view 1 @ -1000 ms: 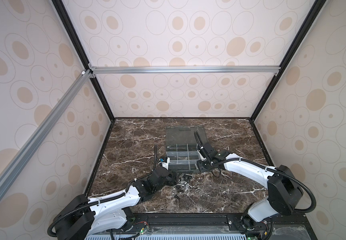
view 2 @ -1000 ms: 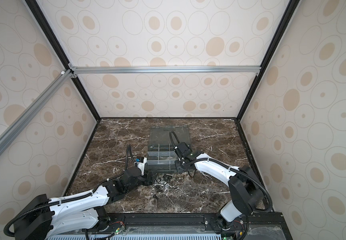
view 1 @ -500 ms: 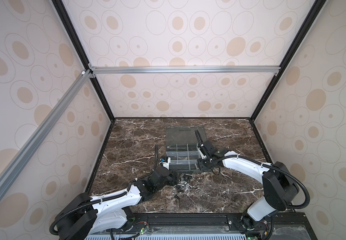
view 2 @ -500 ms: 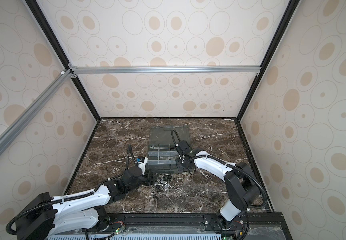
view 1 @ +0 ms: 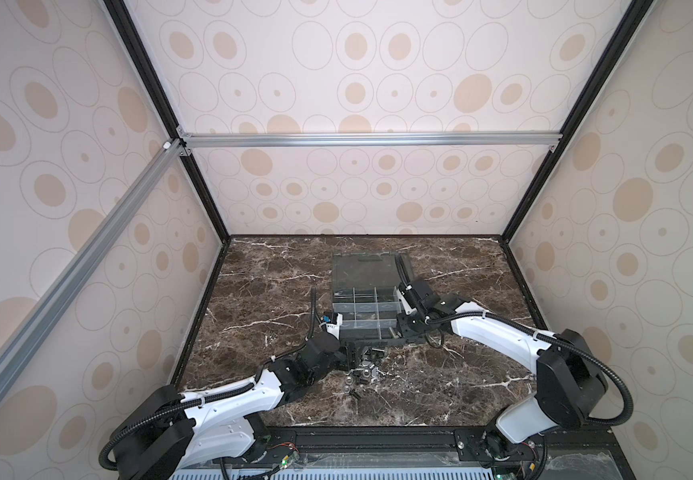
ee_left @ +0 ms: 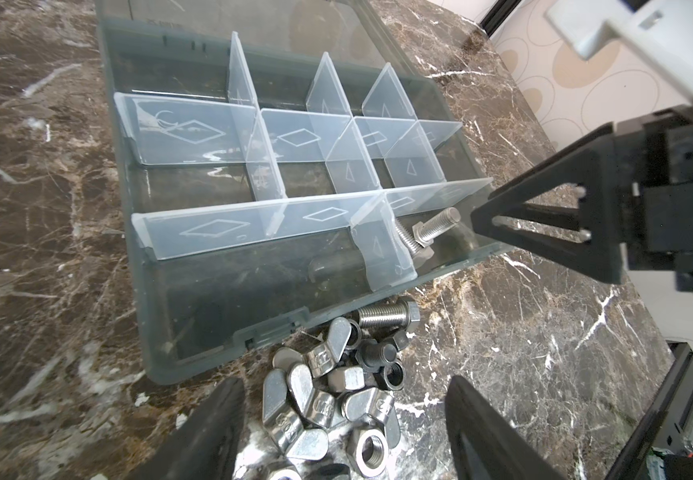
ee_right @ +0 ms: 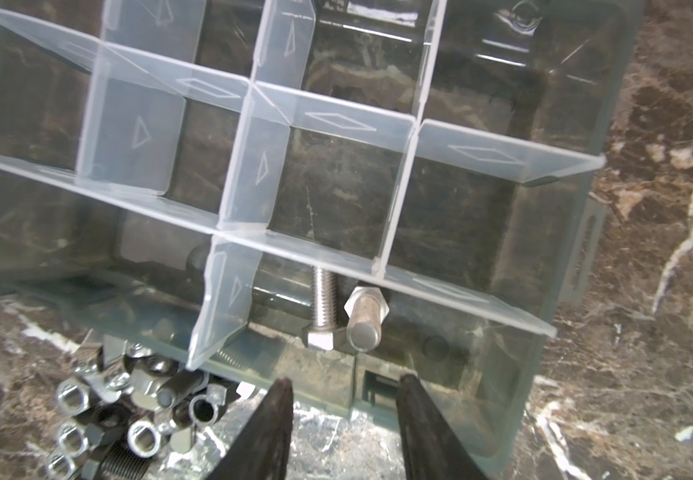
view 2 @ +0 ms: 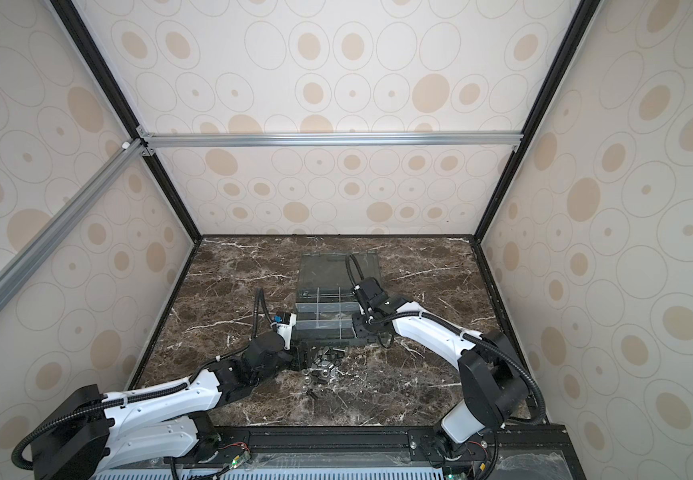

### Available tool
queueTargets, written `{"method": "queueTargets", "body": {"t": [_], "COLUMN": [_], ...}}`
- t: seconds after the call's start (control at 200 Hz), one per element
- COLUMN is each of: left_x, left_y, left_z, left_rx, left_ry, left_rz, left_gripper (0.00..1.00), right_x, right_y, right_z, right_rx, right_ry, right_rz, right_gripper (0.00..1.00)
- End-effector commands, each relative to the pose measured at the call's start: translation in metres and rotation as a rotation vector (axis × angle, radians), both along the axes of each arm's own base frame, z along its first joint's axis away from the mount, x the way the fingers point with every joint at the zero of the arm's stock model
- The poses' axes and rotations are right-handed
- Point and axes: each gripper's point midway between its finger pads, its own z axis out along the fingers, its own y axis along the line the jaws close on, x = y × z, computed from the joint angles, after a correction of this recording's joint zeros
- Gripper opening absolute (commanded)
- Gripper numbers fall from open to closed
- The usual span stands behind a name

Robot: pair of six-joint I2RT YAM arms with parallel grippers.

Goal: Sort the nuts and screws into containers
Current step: 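Withdraw the right gripper from the box toward the pile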

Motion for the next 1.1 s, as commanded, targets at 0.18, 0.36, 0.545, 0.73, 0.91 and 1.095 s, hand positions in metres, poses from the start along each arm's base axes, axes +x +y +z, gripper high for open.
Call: {"method": "queueTargets", "body": {"t": [0.18,0.36,0.545,0.73,0.91,1.095], "left_x": [0.007,0.008,0.009,0.009,0.004,0.000], "left_y": [-0.020,-0.028,-0.038,-0.044,-0.051,-0.058], "left_z": [0.023,0.023,0.021,0.019,0.017,0.010], "left_rx": [-0.020,-0.023,-0.024,-0.019,-0.019,-0.007], "left_ry": [-0.038,-0.031,-0.016,-0.006,-0.002,0.017], "left_rz": [-0.046,-0.067,-0.098,-0.113,-0.126,-0.144], "left_gripper": [0.76,0.76,0.75,0.73,0.73,0.70], "right_x": [-0.036,-0.055,-0.067,-0.074,-0.078,-0.079], "right_y": [-0.025,-0.038,-0.044,-0.050,-0.050,-0.048], "right_z": [0.003,-0.004,-0.010,-0.014,-0.018,-0.019], "right_rx": [0.013,0.023,0.027,0.032,0.049,0.061], "right_ry": [0.038,0.062,0.086,0.087,0.092,0.099], "right_rz": [-0.040,-0.071,-0.088,-0.105,-0.112,-0.111], "right_gripper": [0.46,0.46,0.46,0.46,0.46,0.46]}}
